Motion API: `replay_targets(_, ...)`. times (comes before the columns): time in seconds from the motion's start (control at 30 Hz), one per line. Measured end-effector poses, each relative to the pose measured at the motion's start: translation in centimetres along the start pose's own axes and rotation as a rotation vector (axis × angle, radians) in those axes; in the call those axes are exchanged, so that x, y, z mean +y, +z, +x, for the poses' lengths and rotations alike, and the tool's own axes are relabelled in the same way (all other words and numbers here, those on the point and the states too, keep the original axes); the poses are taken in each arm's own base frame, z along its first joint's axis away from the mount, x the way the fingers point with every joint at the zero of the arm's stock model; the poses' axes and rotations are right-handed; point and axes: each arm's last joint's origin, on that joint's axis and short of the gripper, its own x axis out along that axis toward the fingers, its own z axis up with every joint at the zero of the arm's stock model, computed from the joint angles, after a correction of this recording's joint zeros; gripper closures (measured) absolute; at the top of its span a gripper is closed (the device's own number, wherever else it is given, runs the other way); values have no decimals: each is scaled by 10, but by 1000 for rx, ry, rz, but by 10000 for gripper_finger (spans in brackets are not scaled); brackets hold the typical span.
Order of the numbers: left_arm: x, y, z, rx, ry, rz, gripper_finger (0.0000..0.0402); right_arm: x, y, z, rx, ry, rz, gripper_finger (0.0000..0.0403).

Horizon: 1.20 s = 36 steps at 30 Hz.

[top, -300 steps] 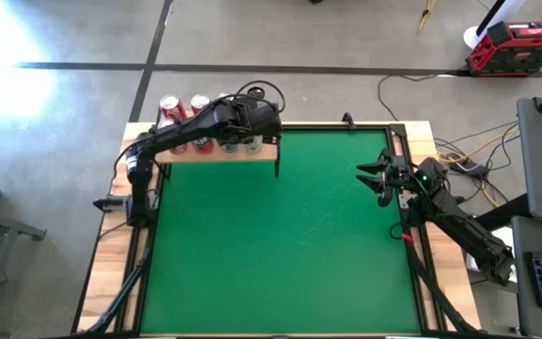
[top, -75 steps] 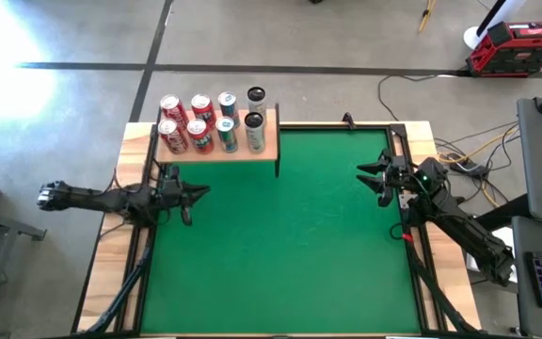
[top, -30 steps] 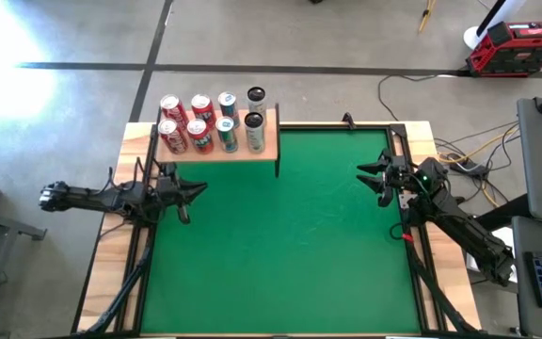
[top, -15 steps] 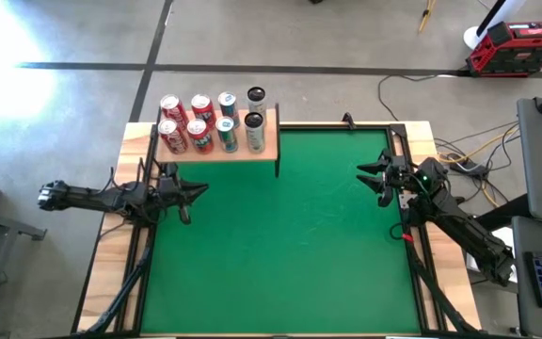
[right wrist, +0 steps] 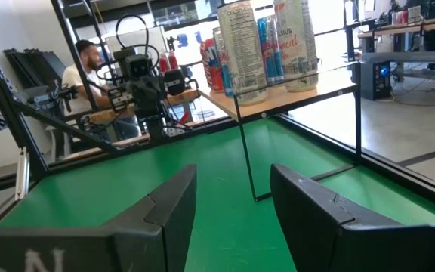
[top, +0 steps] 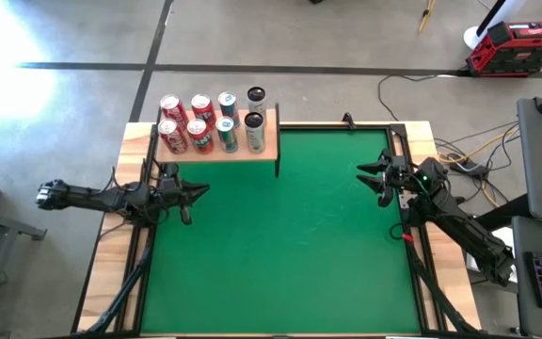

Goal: Place canned beverage on shelf
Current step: Return to Home Position

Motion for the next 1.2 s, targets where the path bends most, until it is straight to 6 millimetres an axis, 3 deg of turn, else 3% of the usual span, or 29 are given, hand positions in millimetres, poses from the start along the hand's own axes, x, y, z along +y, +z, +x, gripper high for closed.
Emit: replay_targets(1.2,-1,-3,2,28,0,13,388,0,0,0,0,0,0,241)
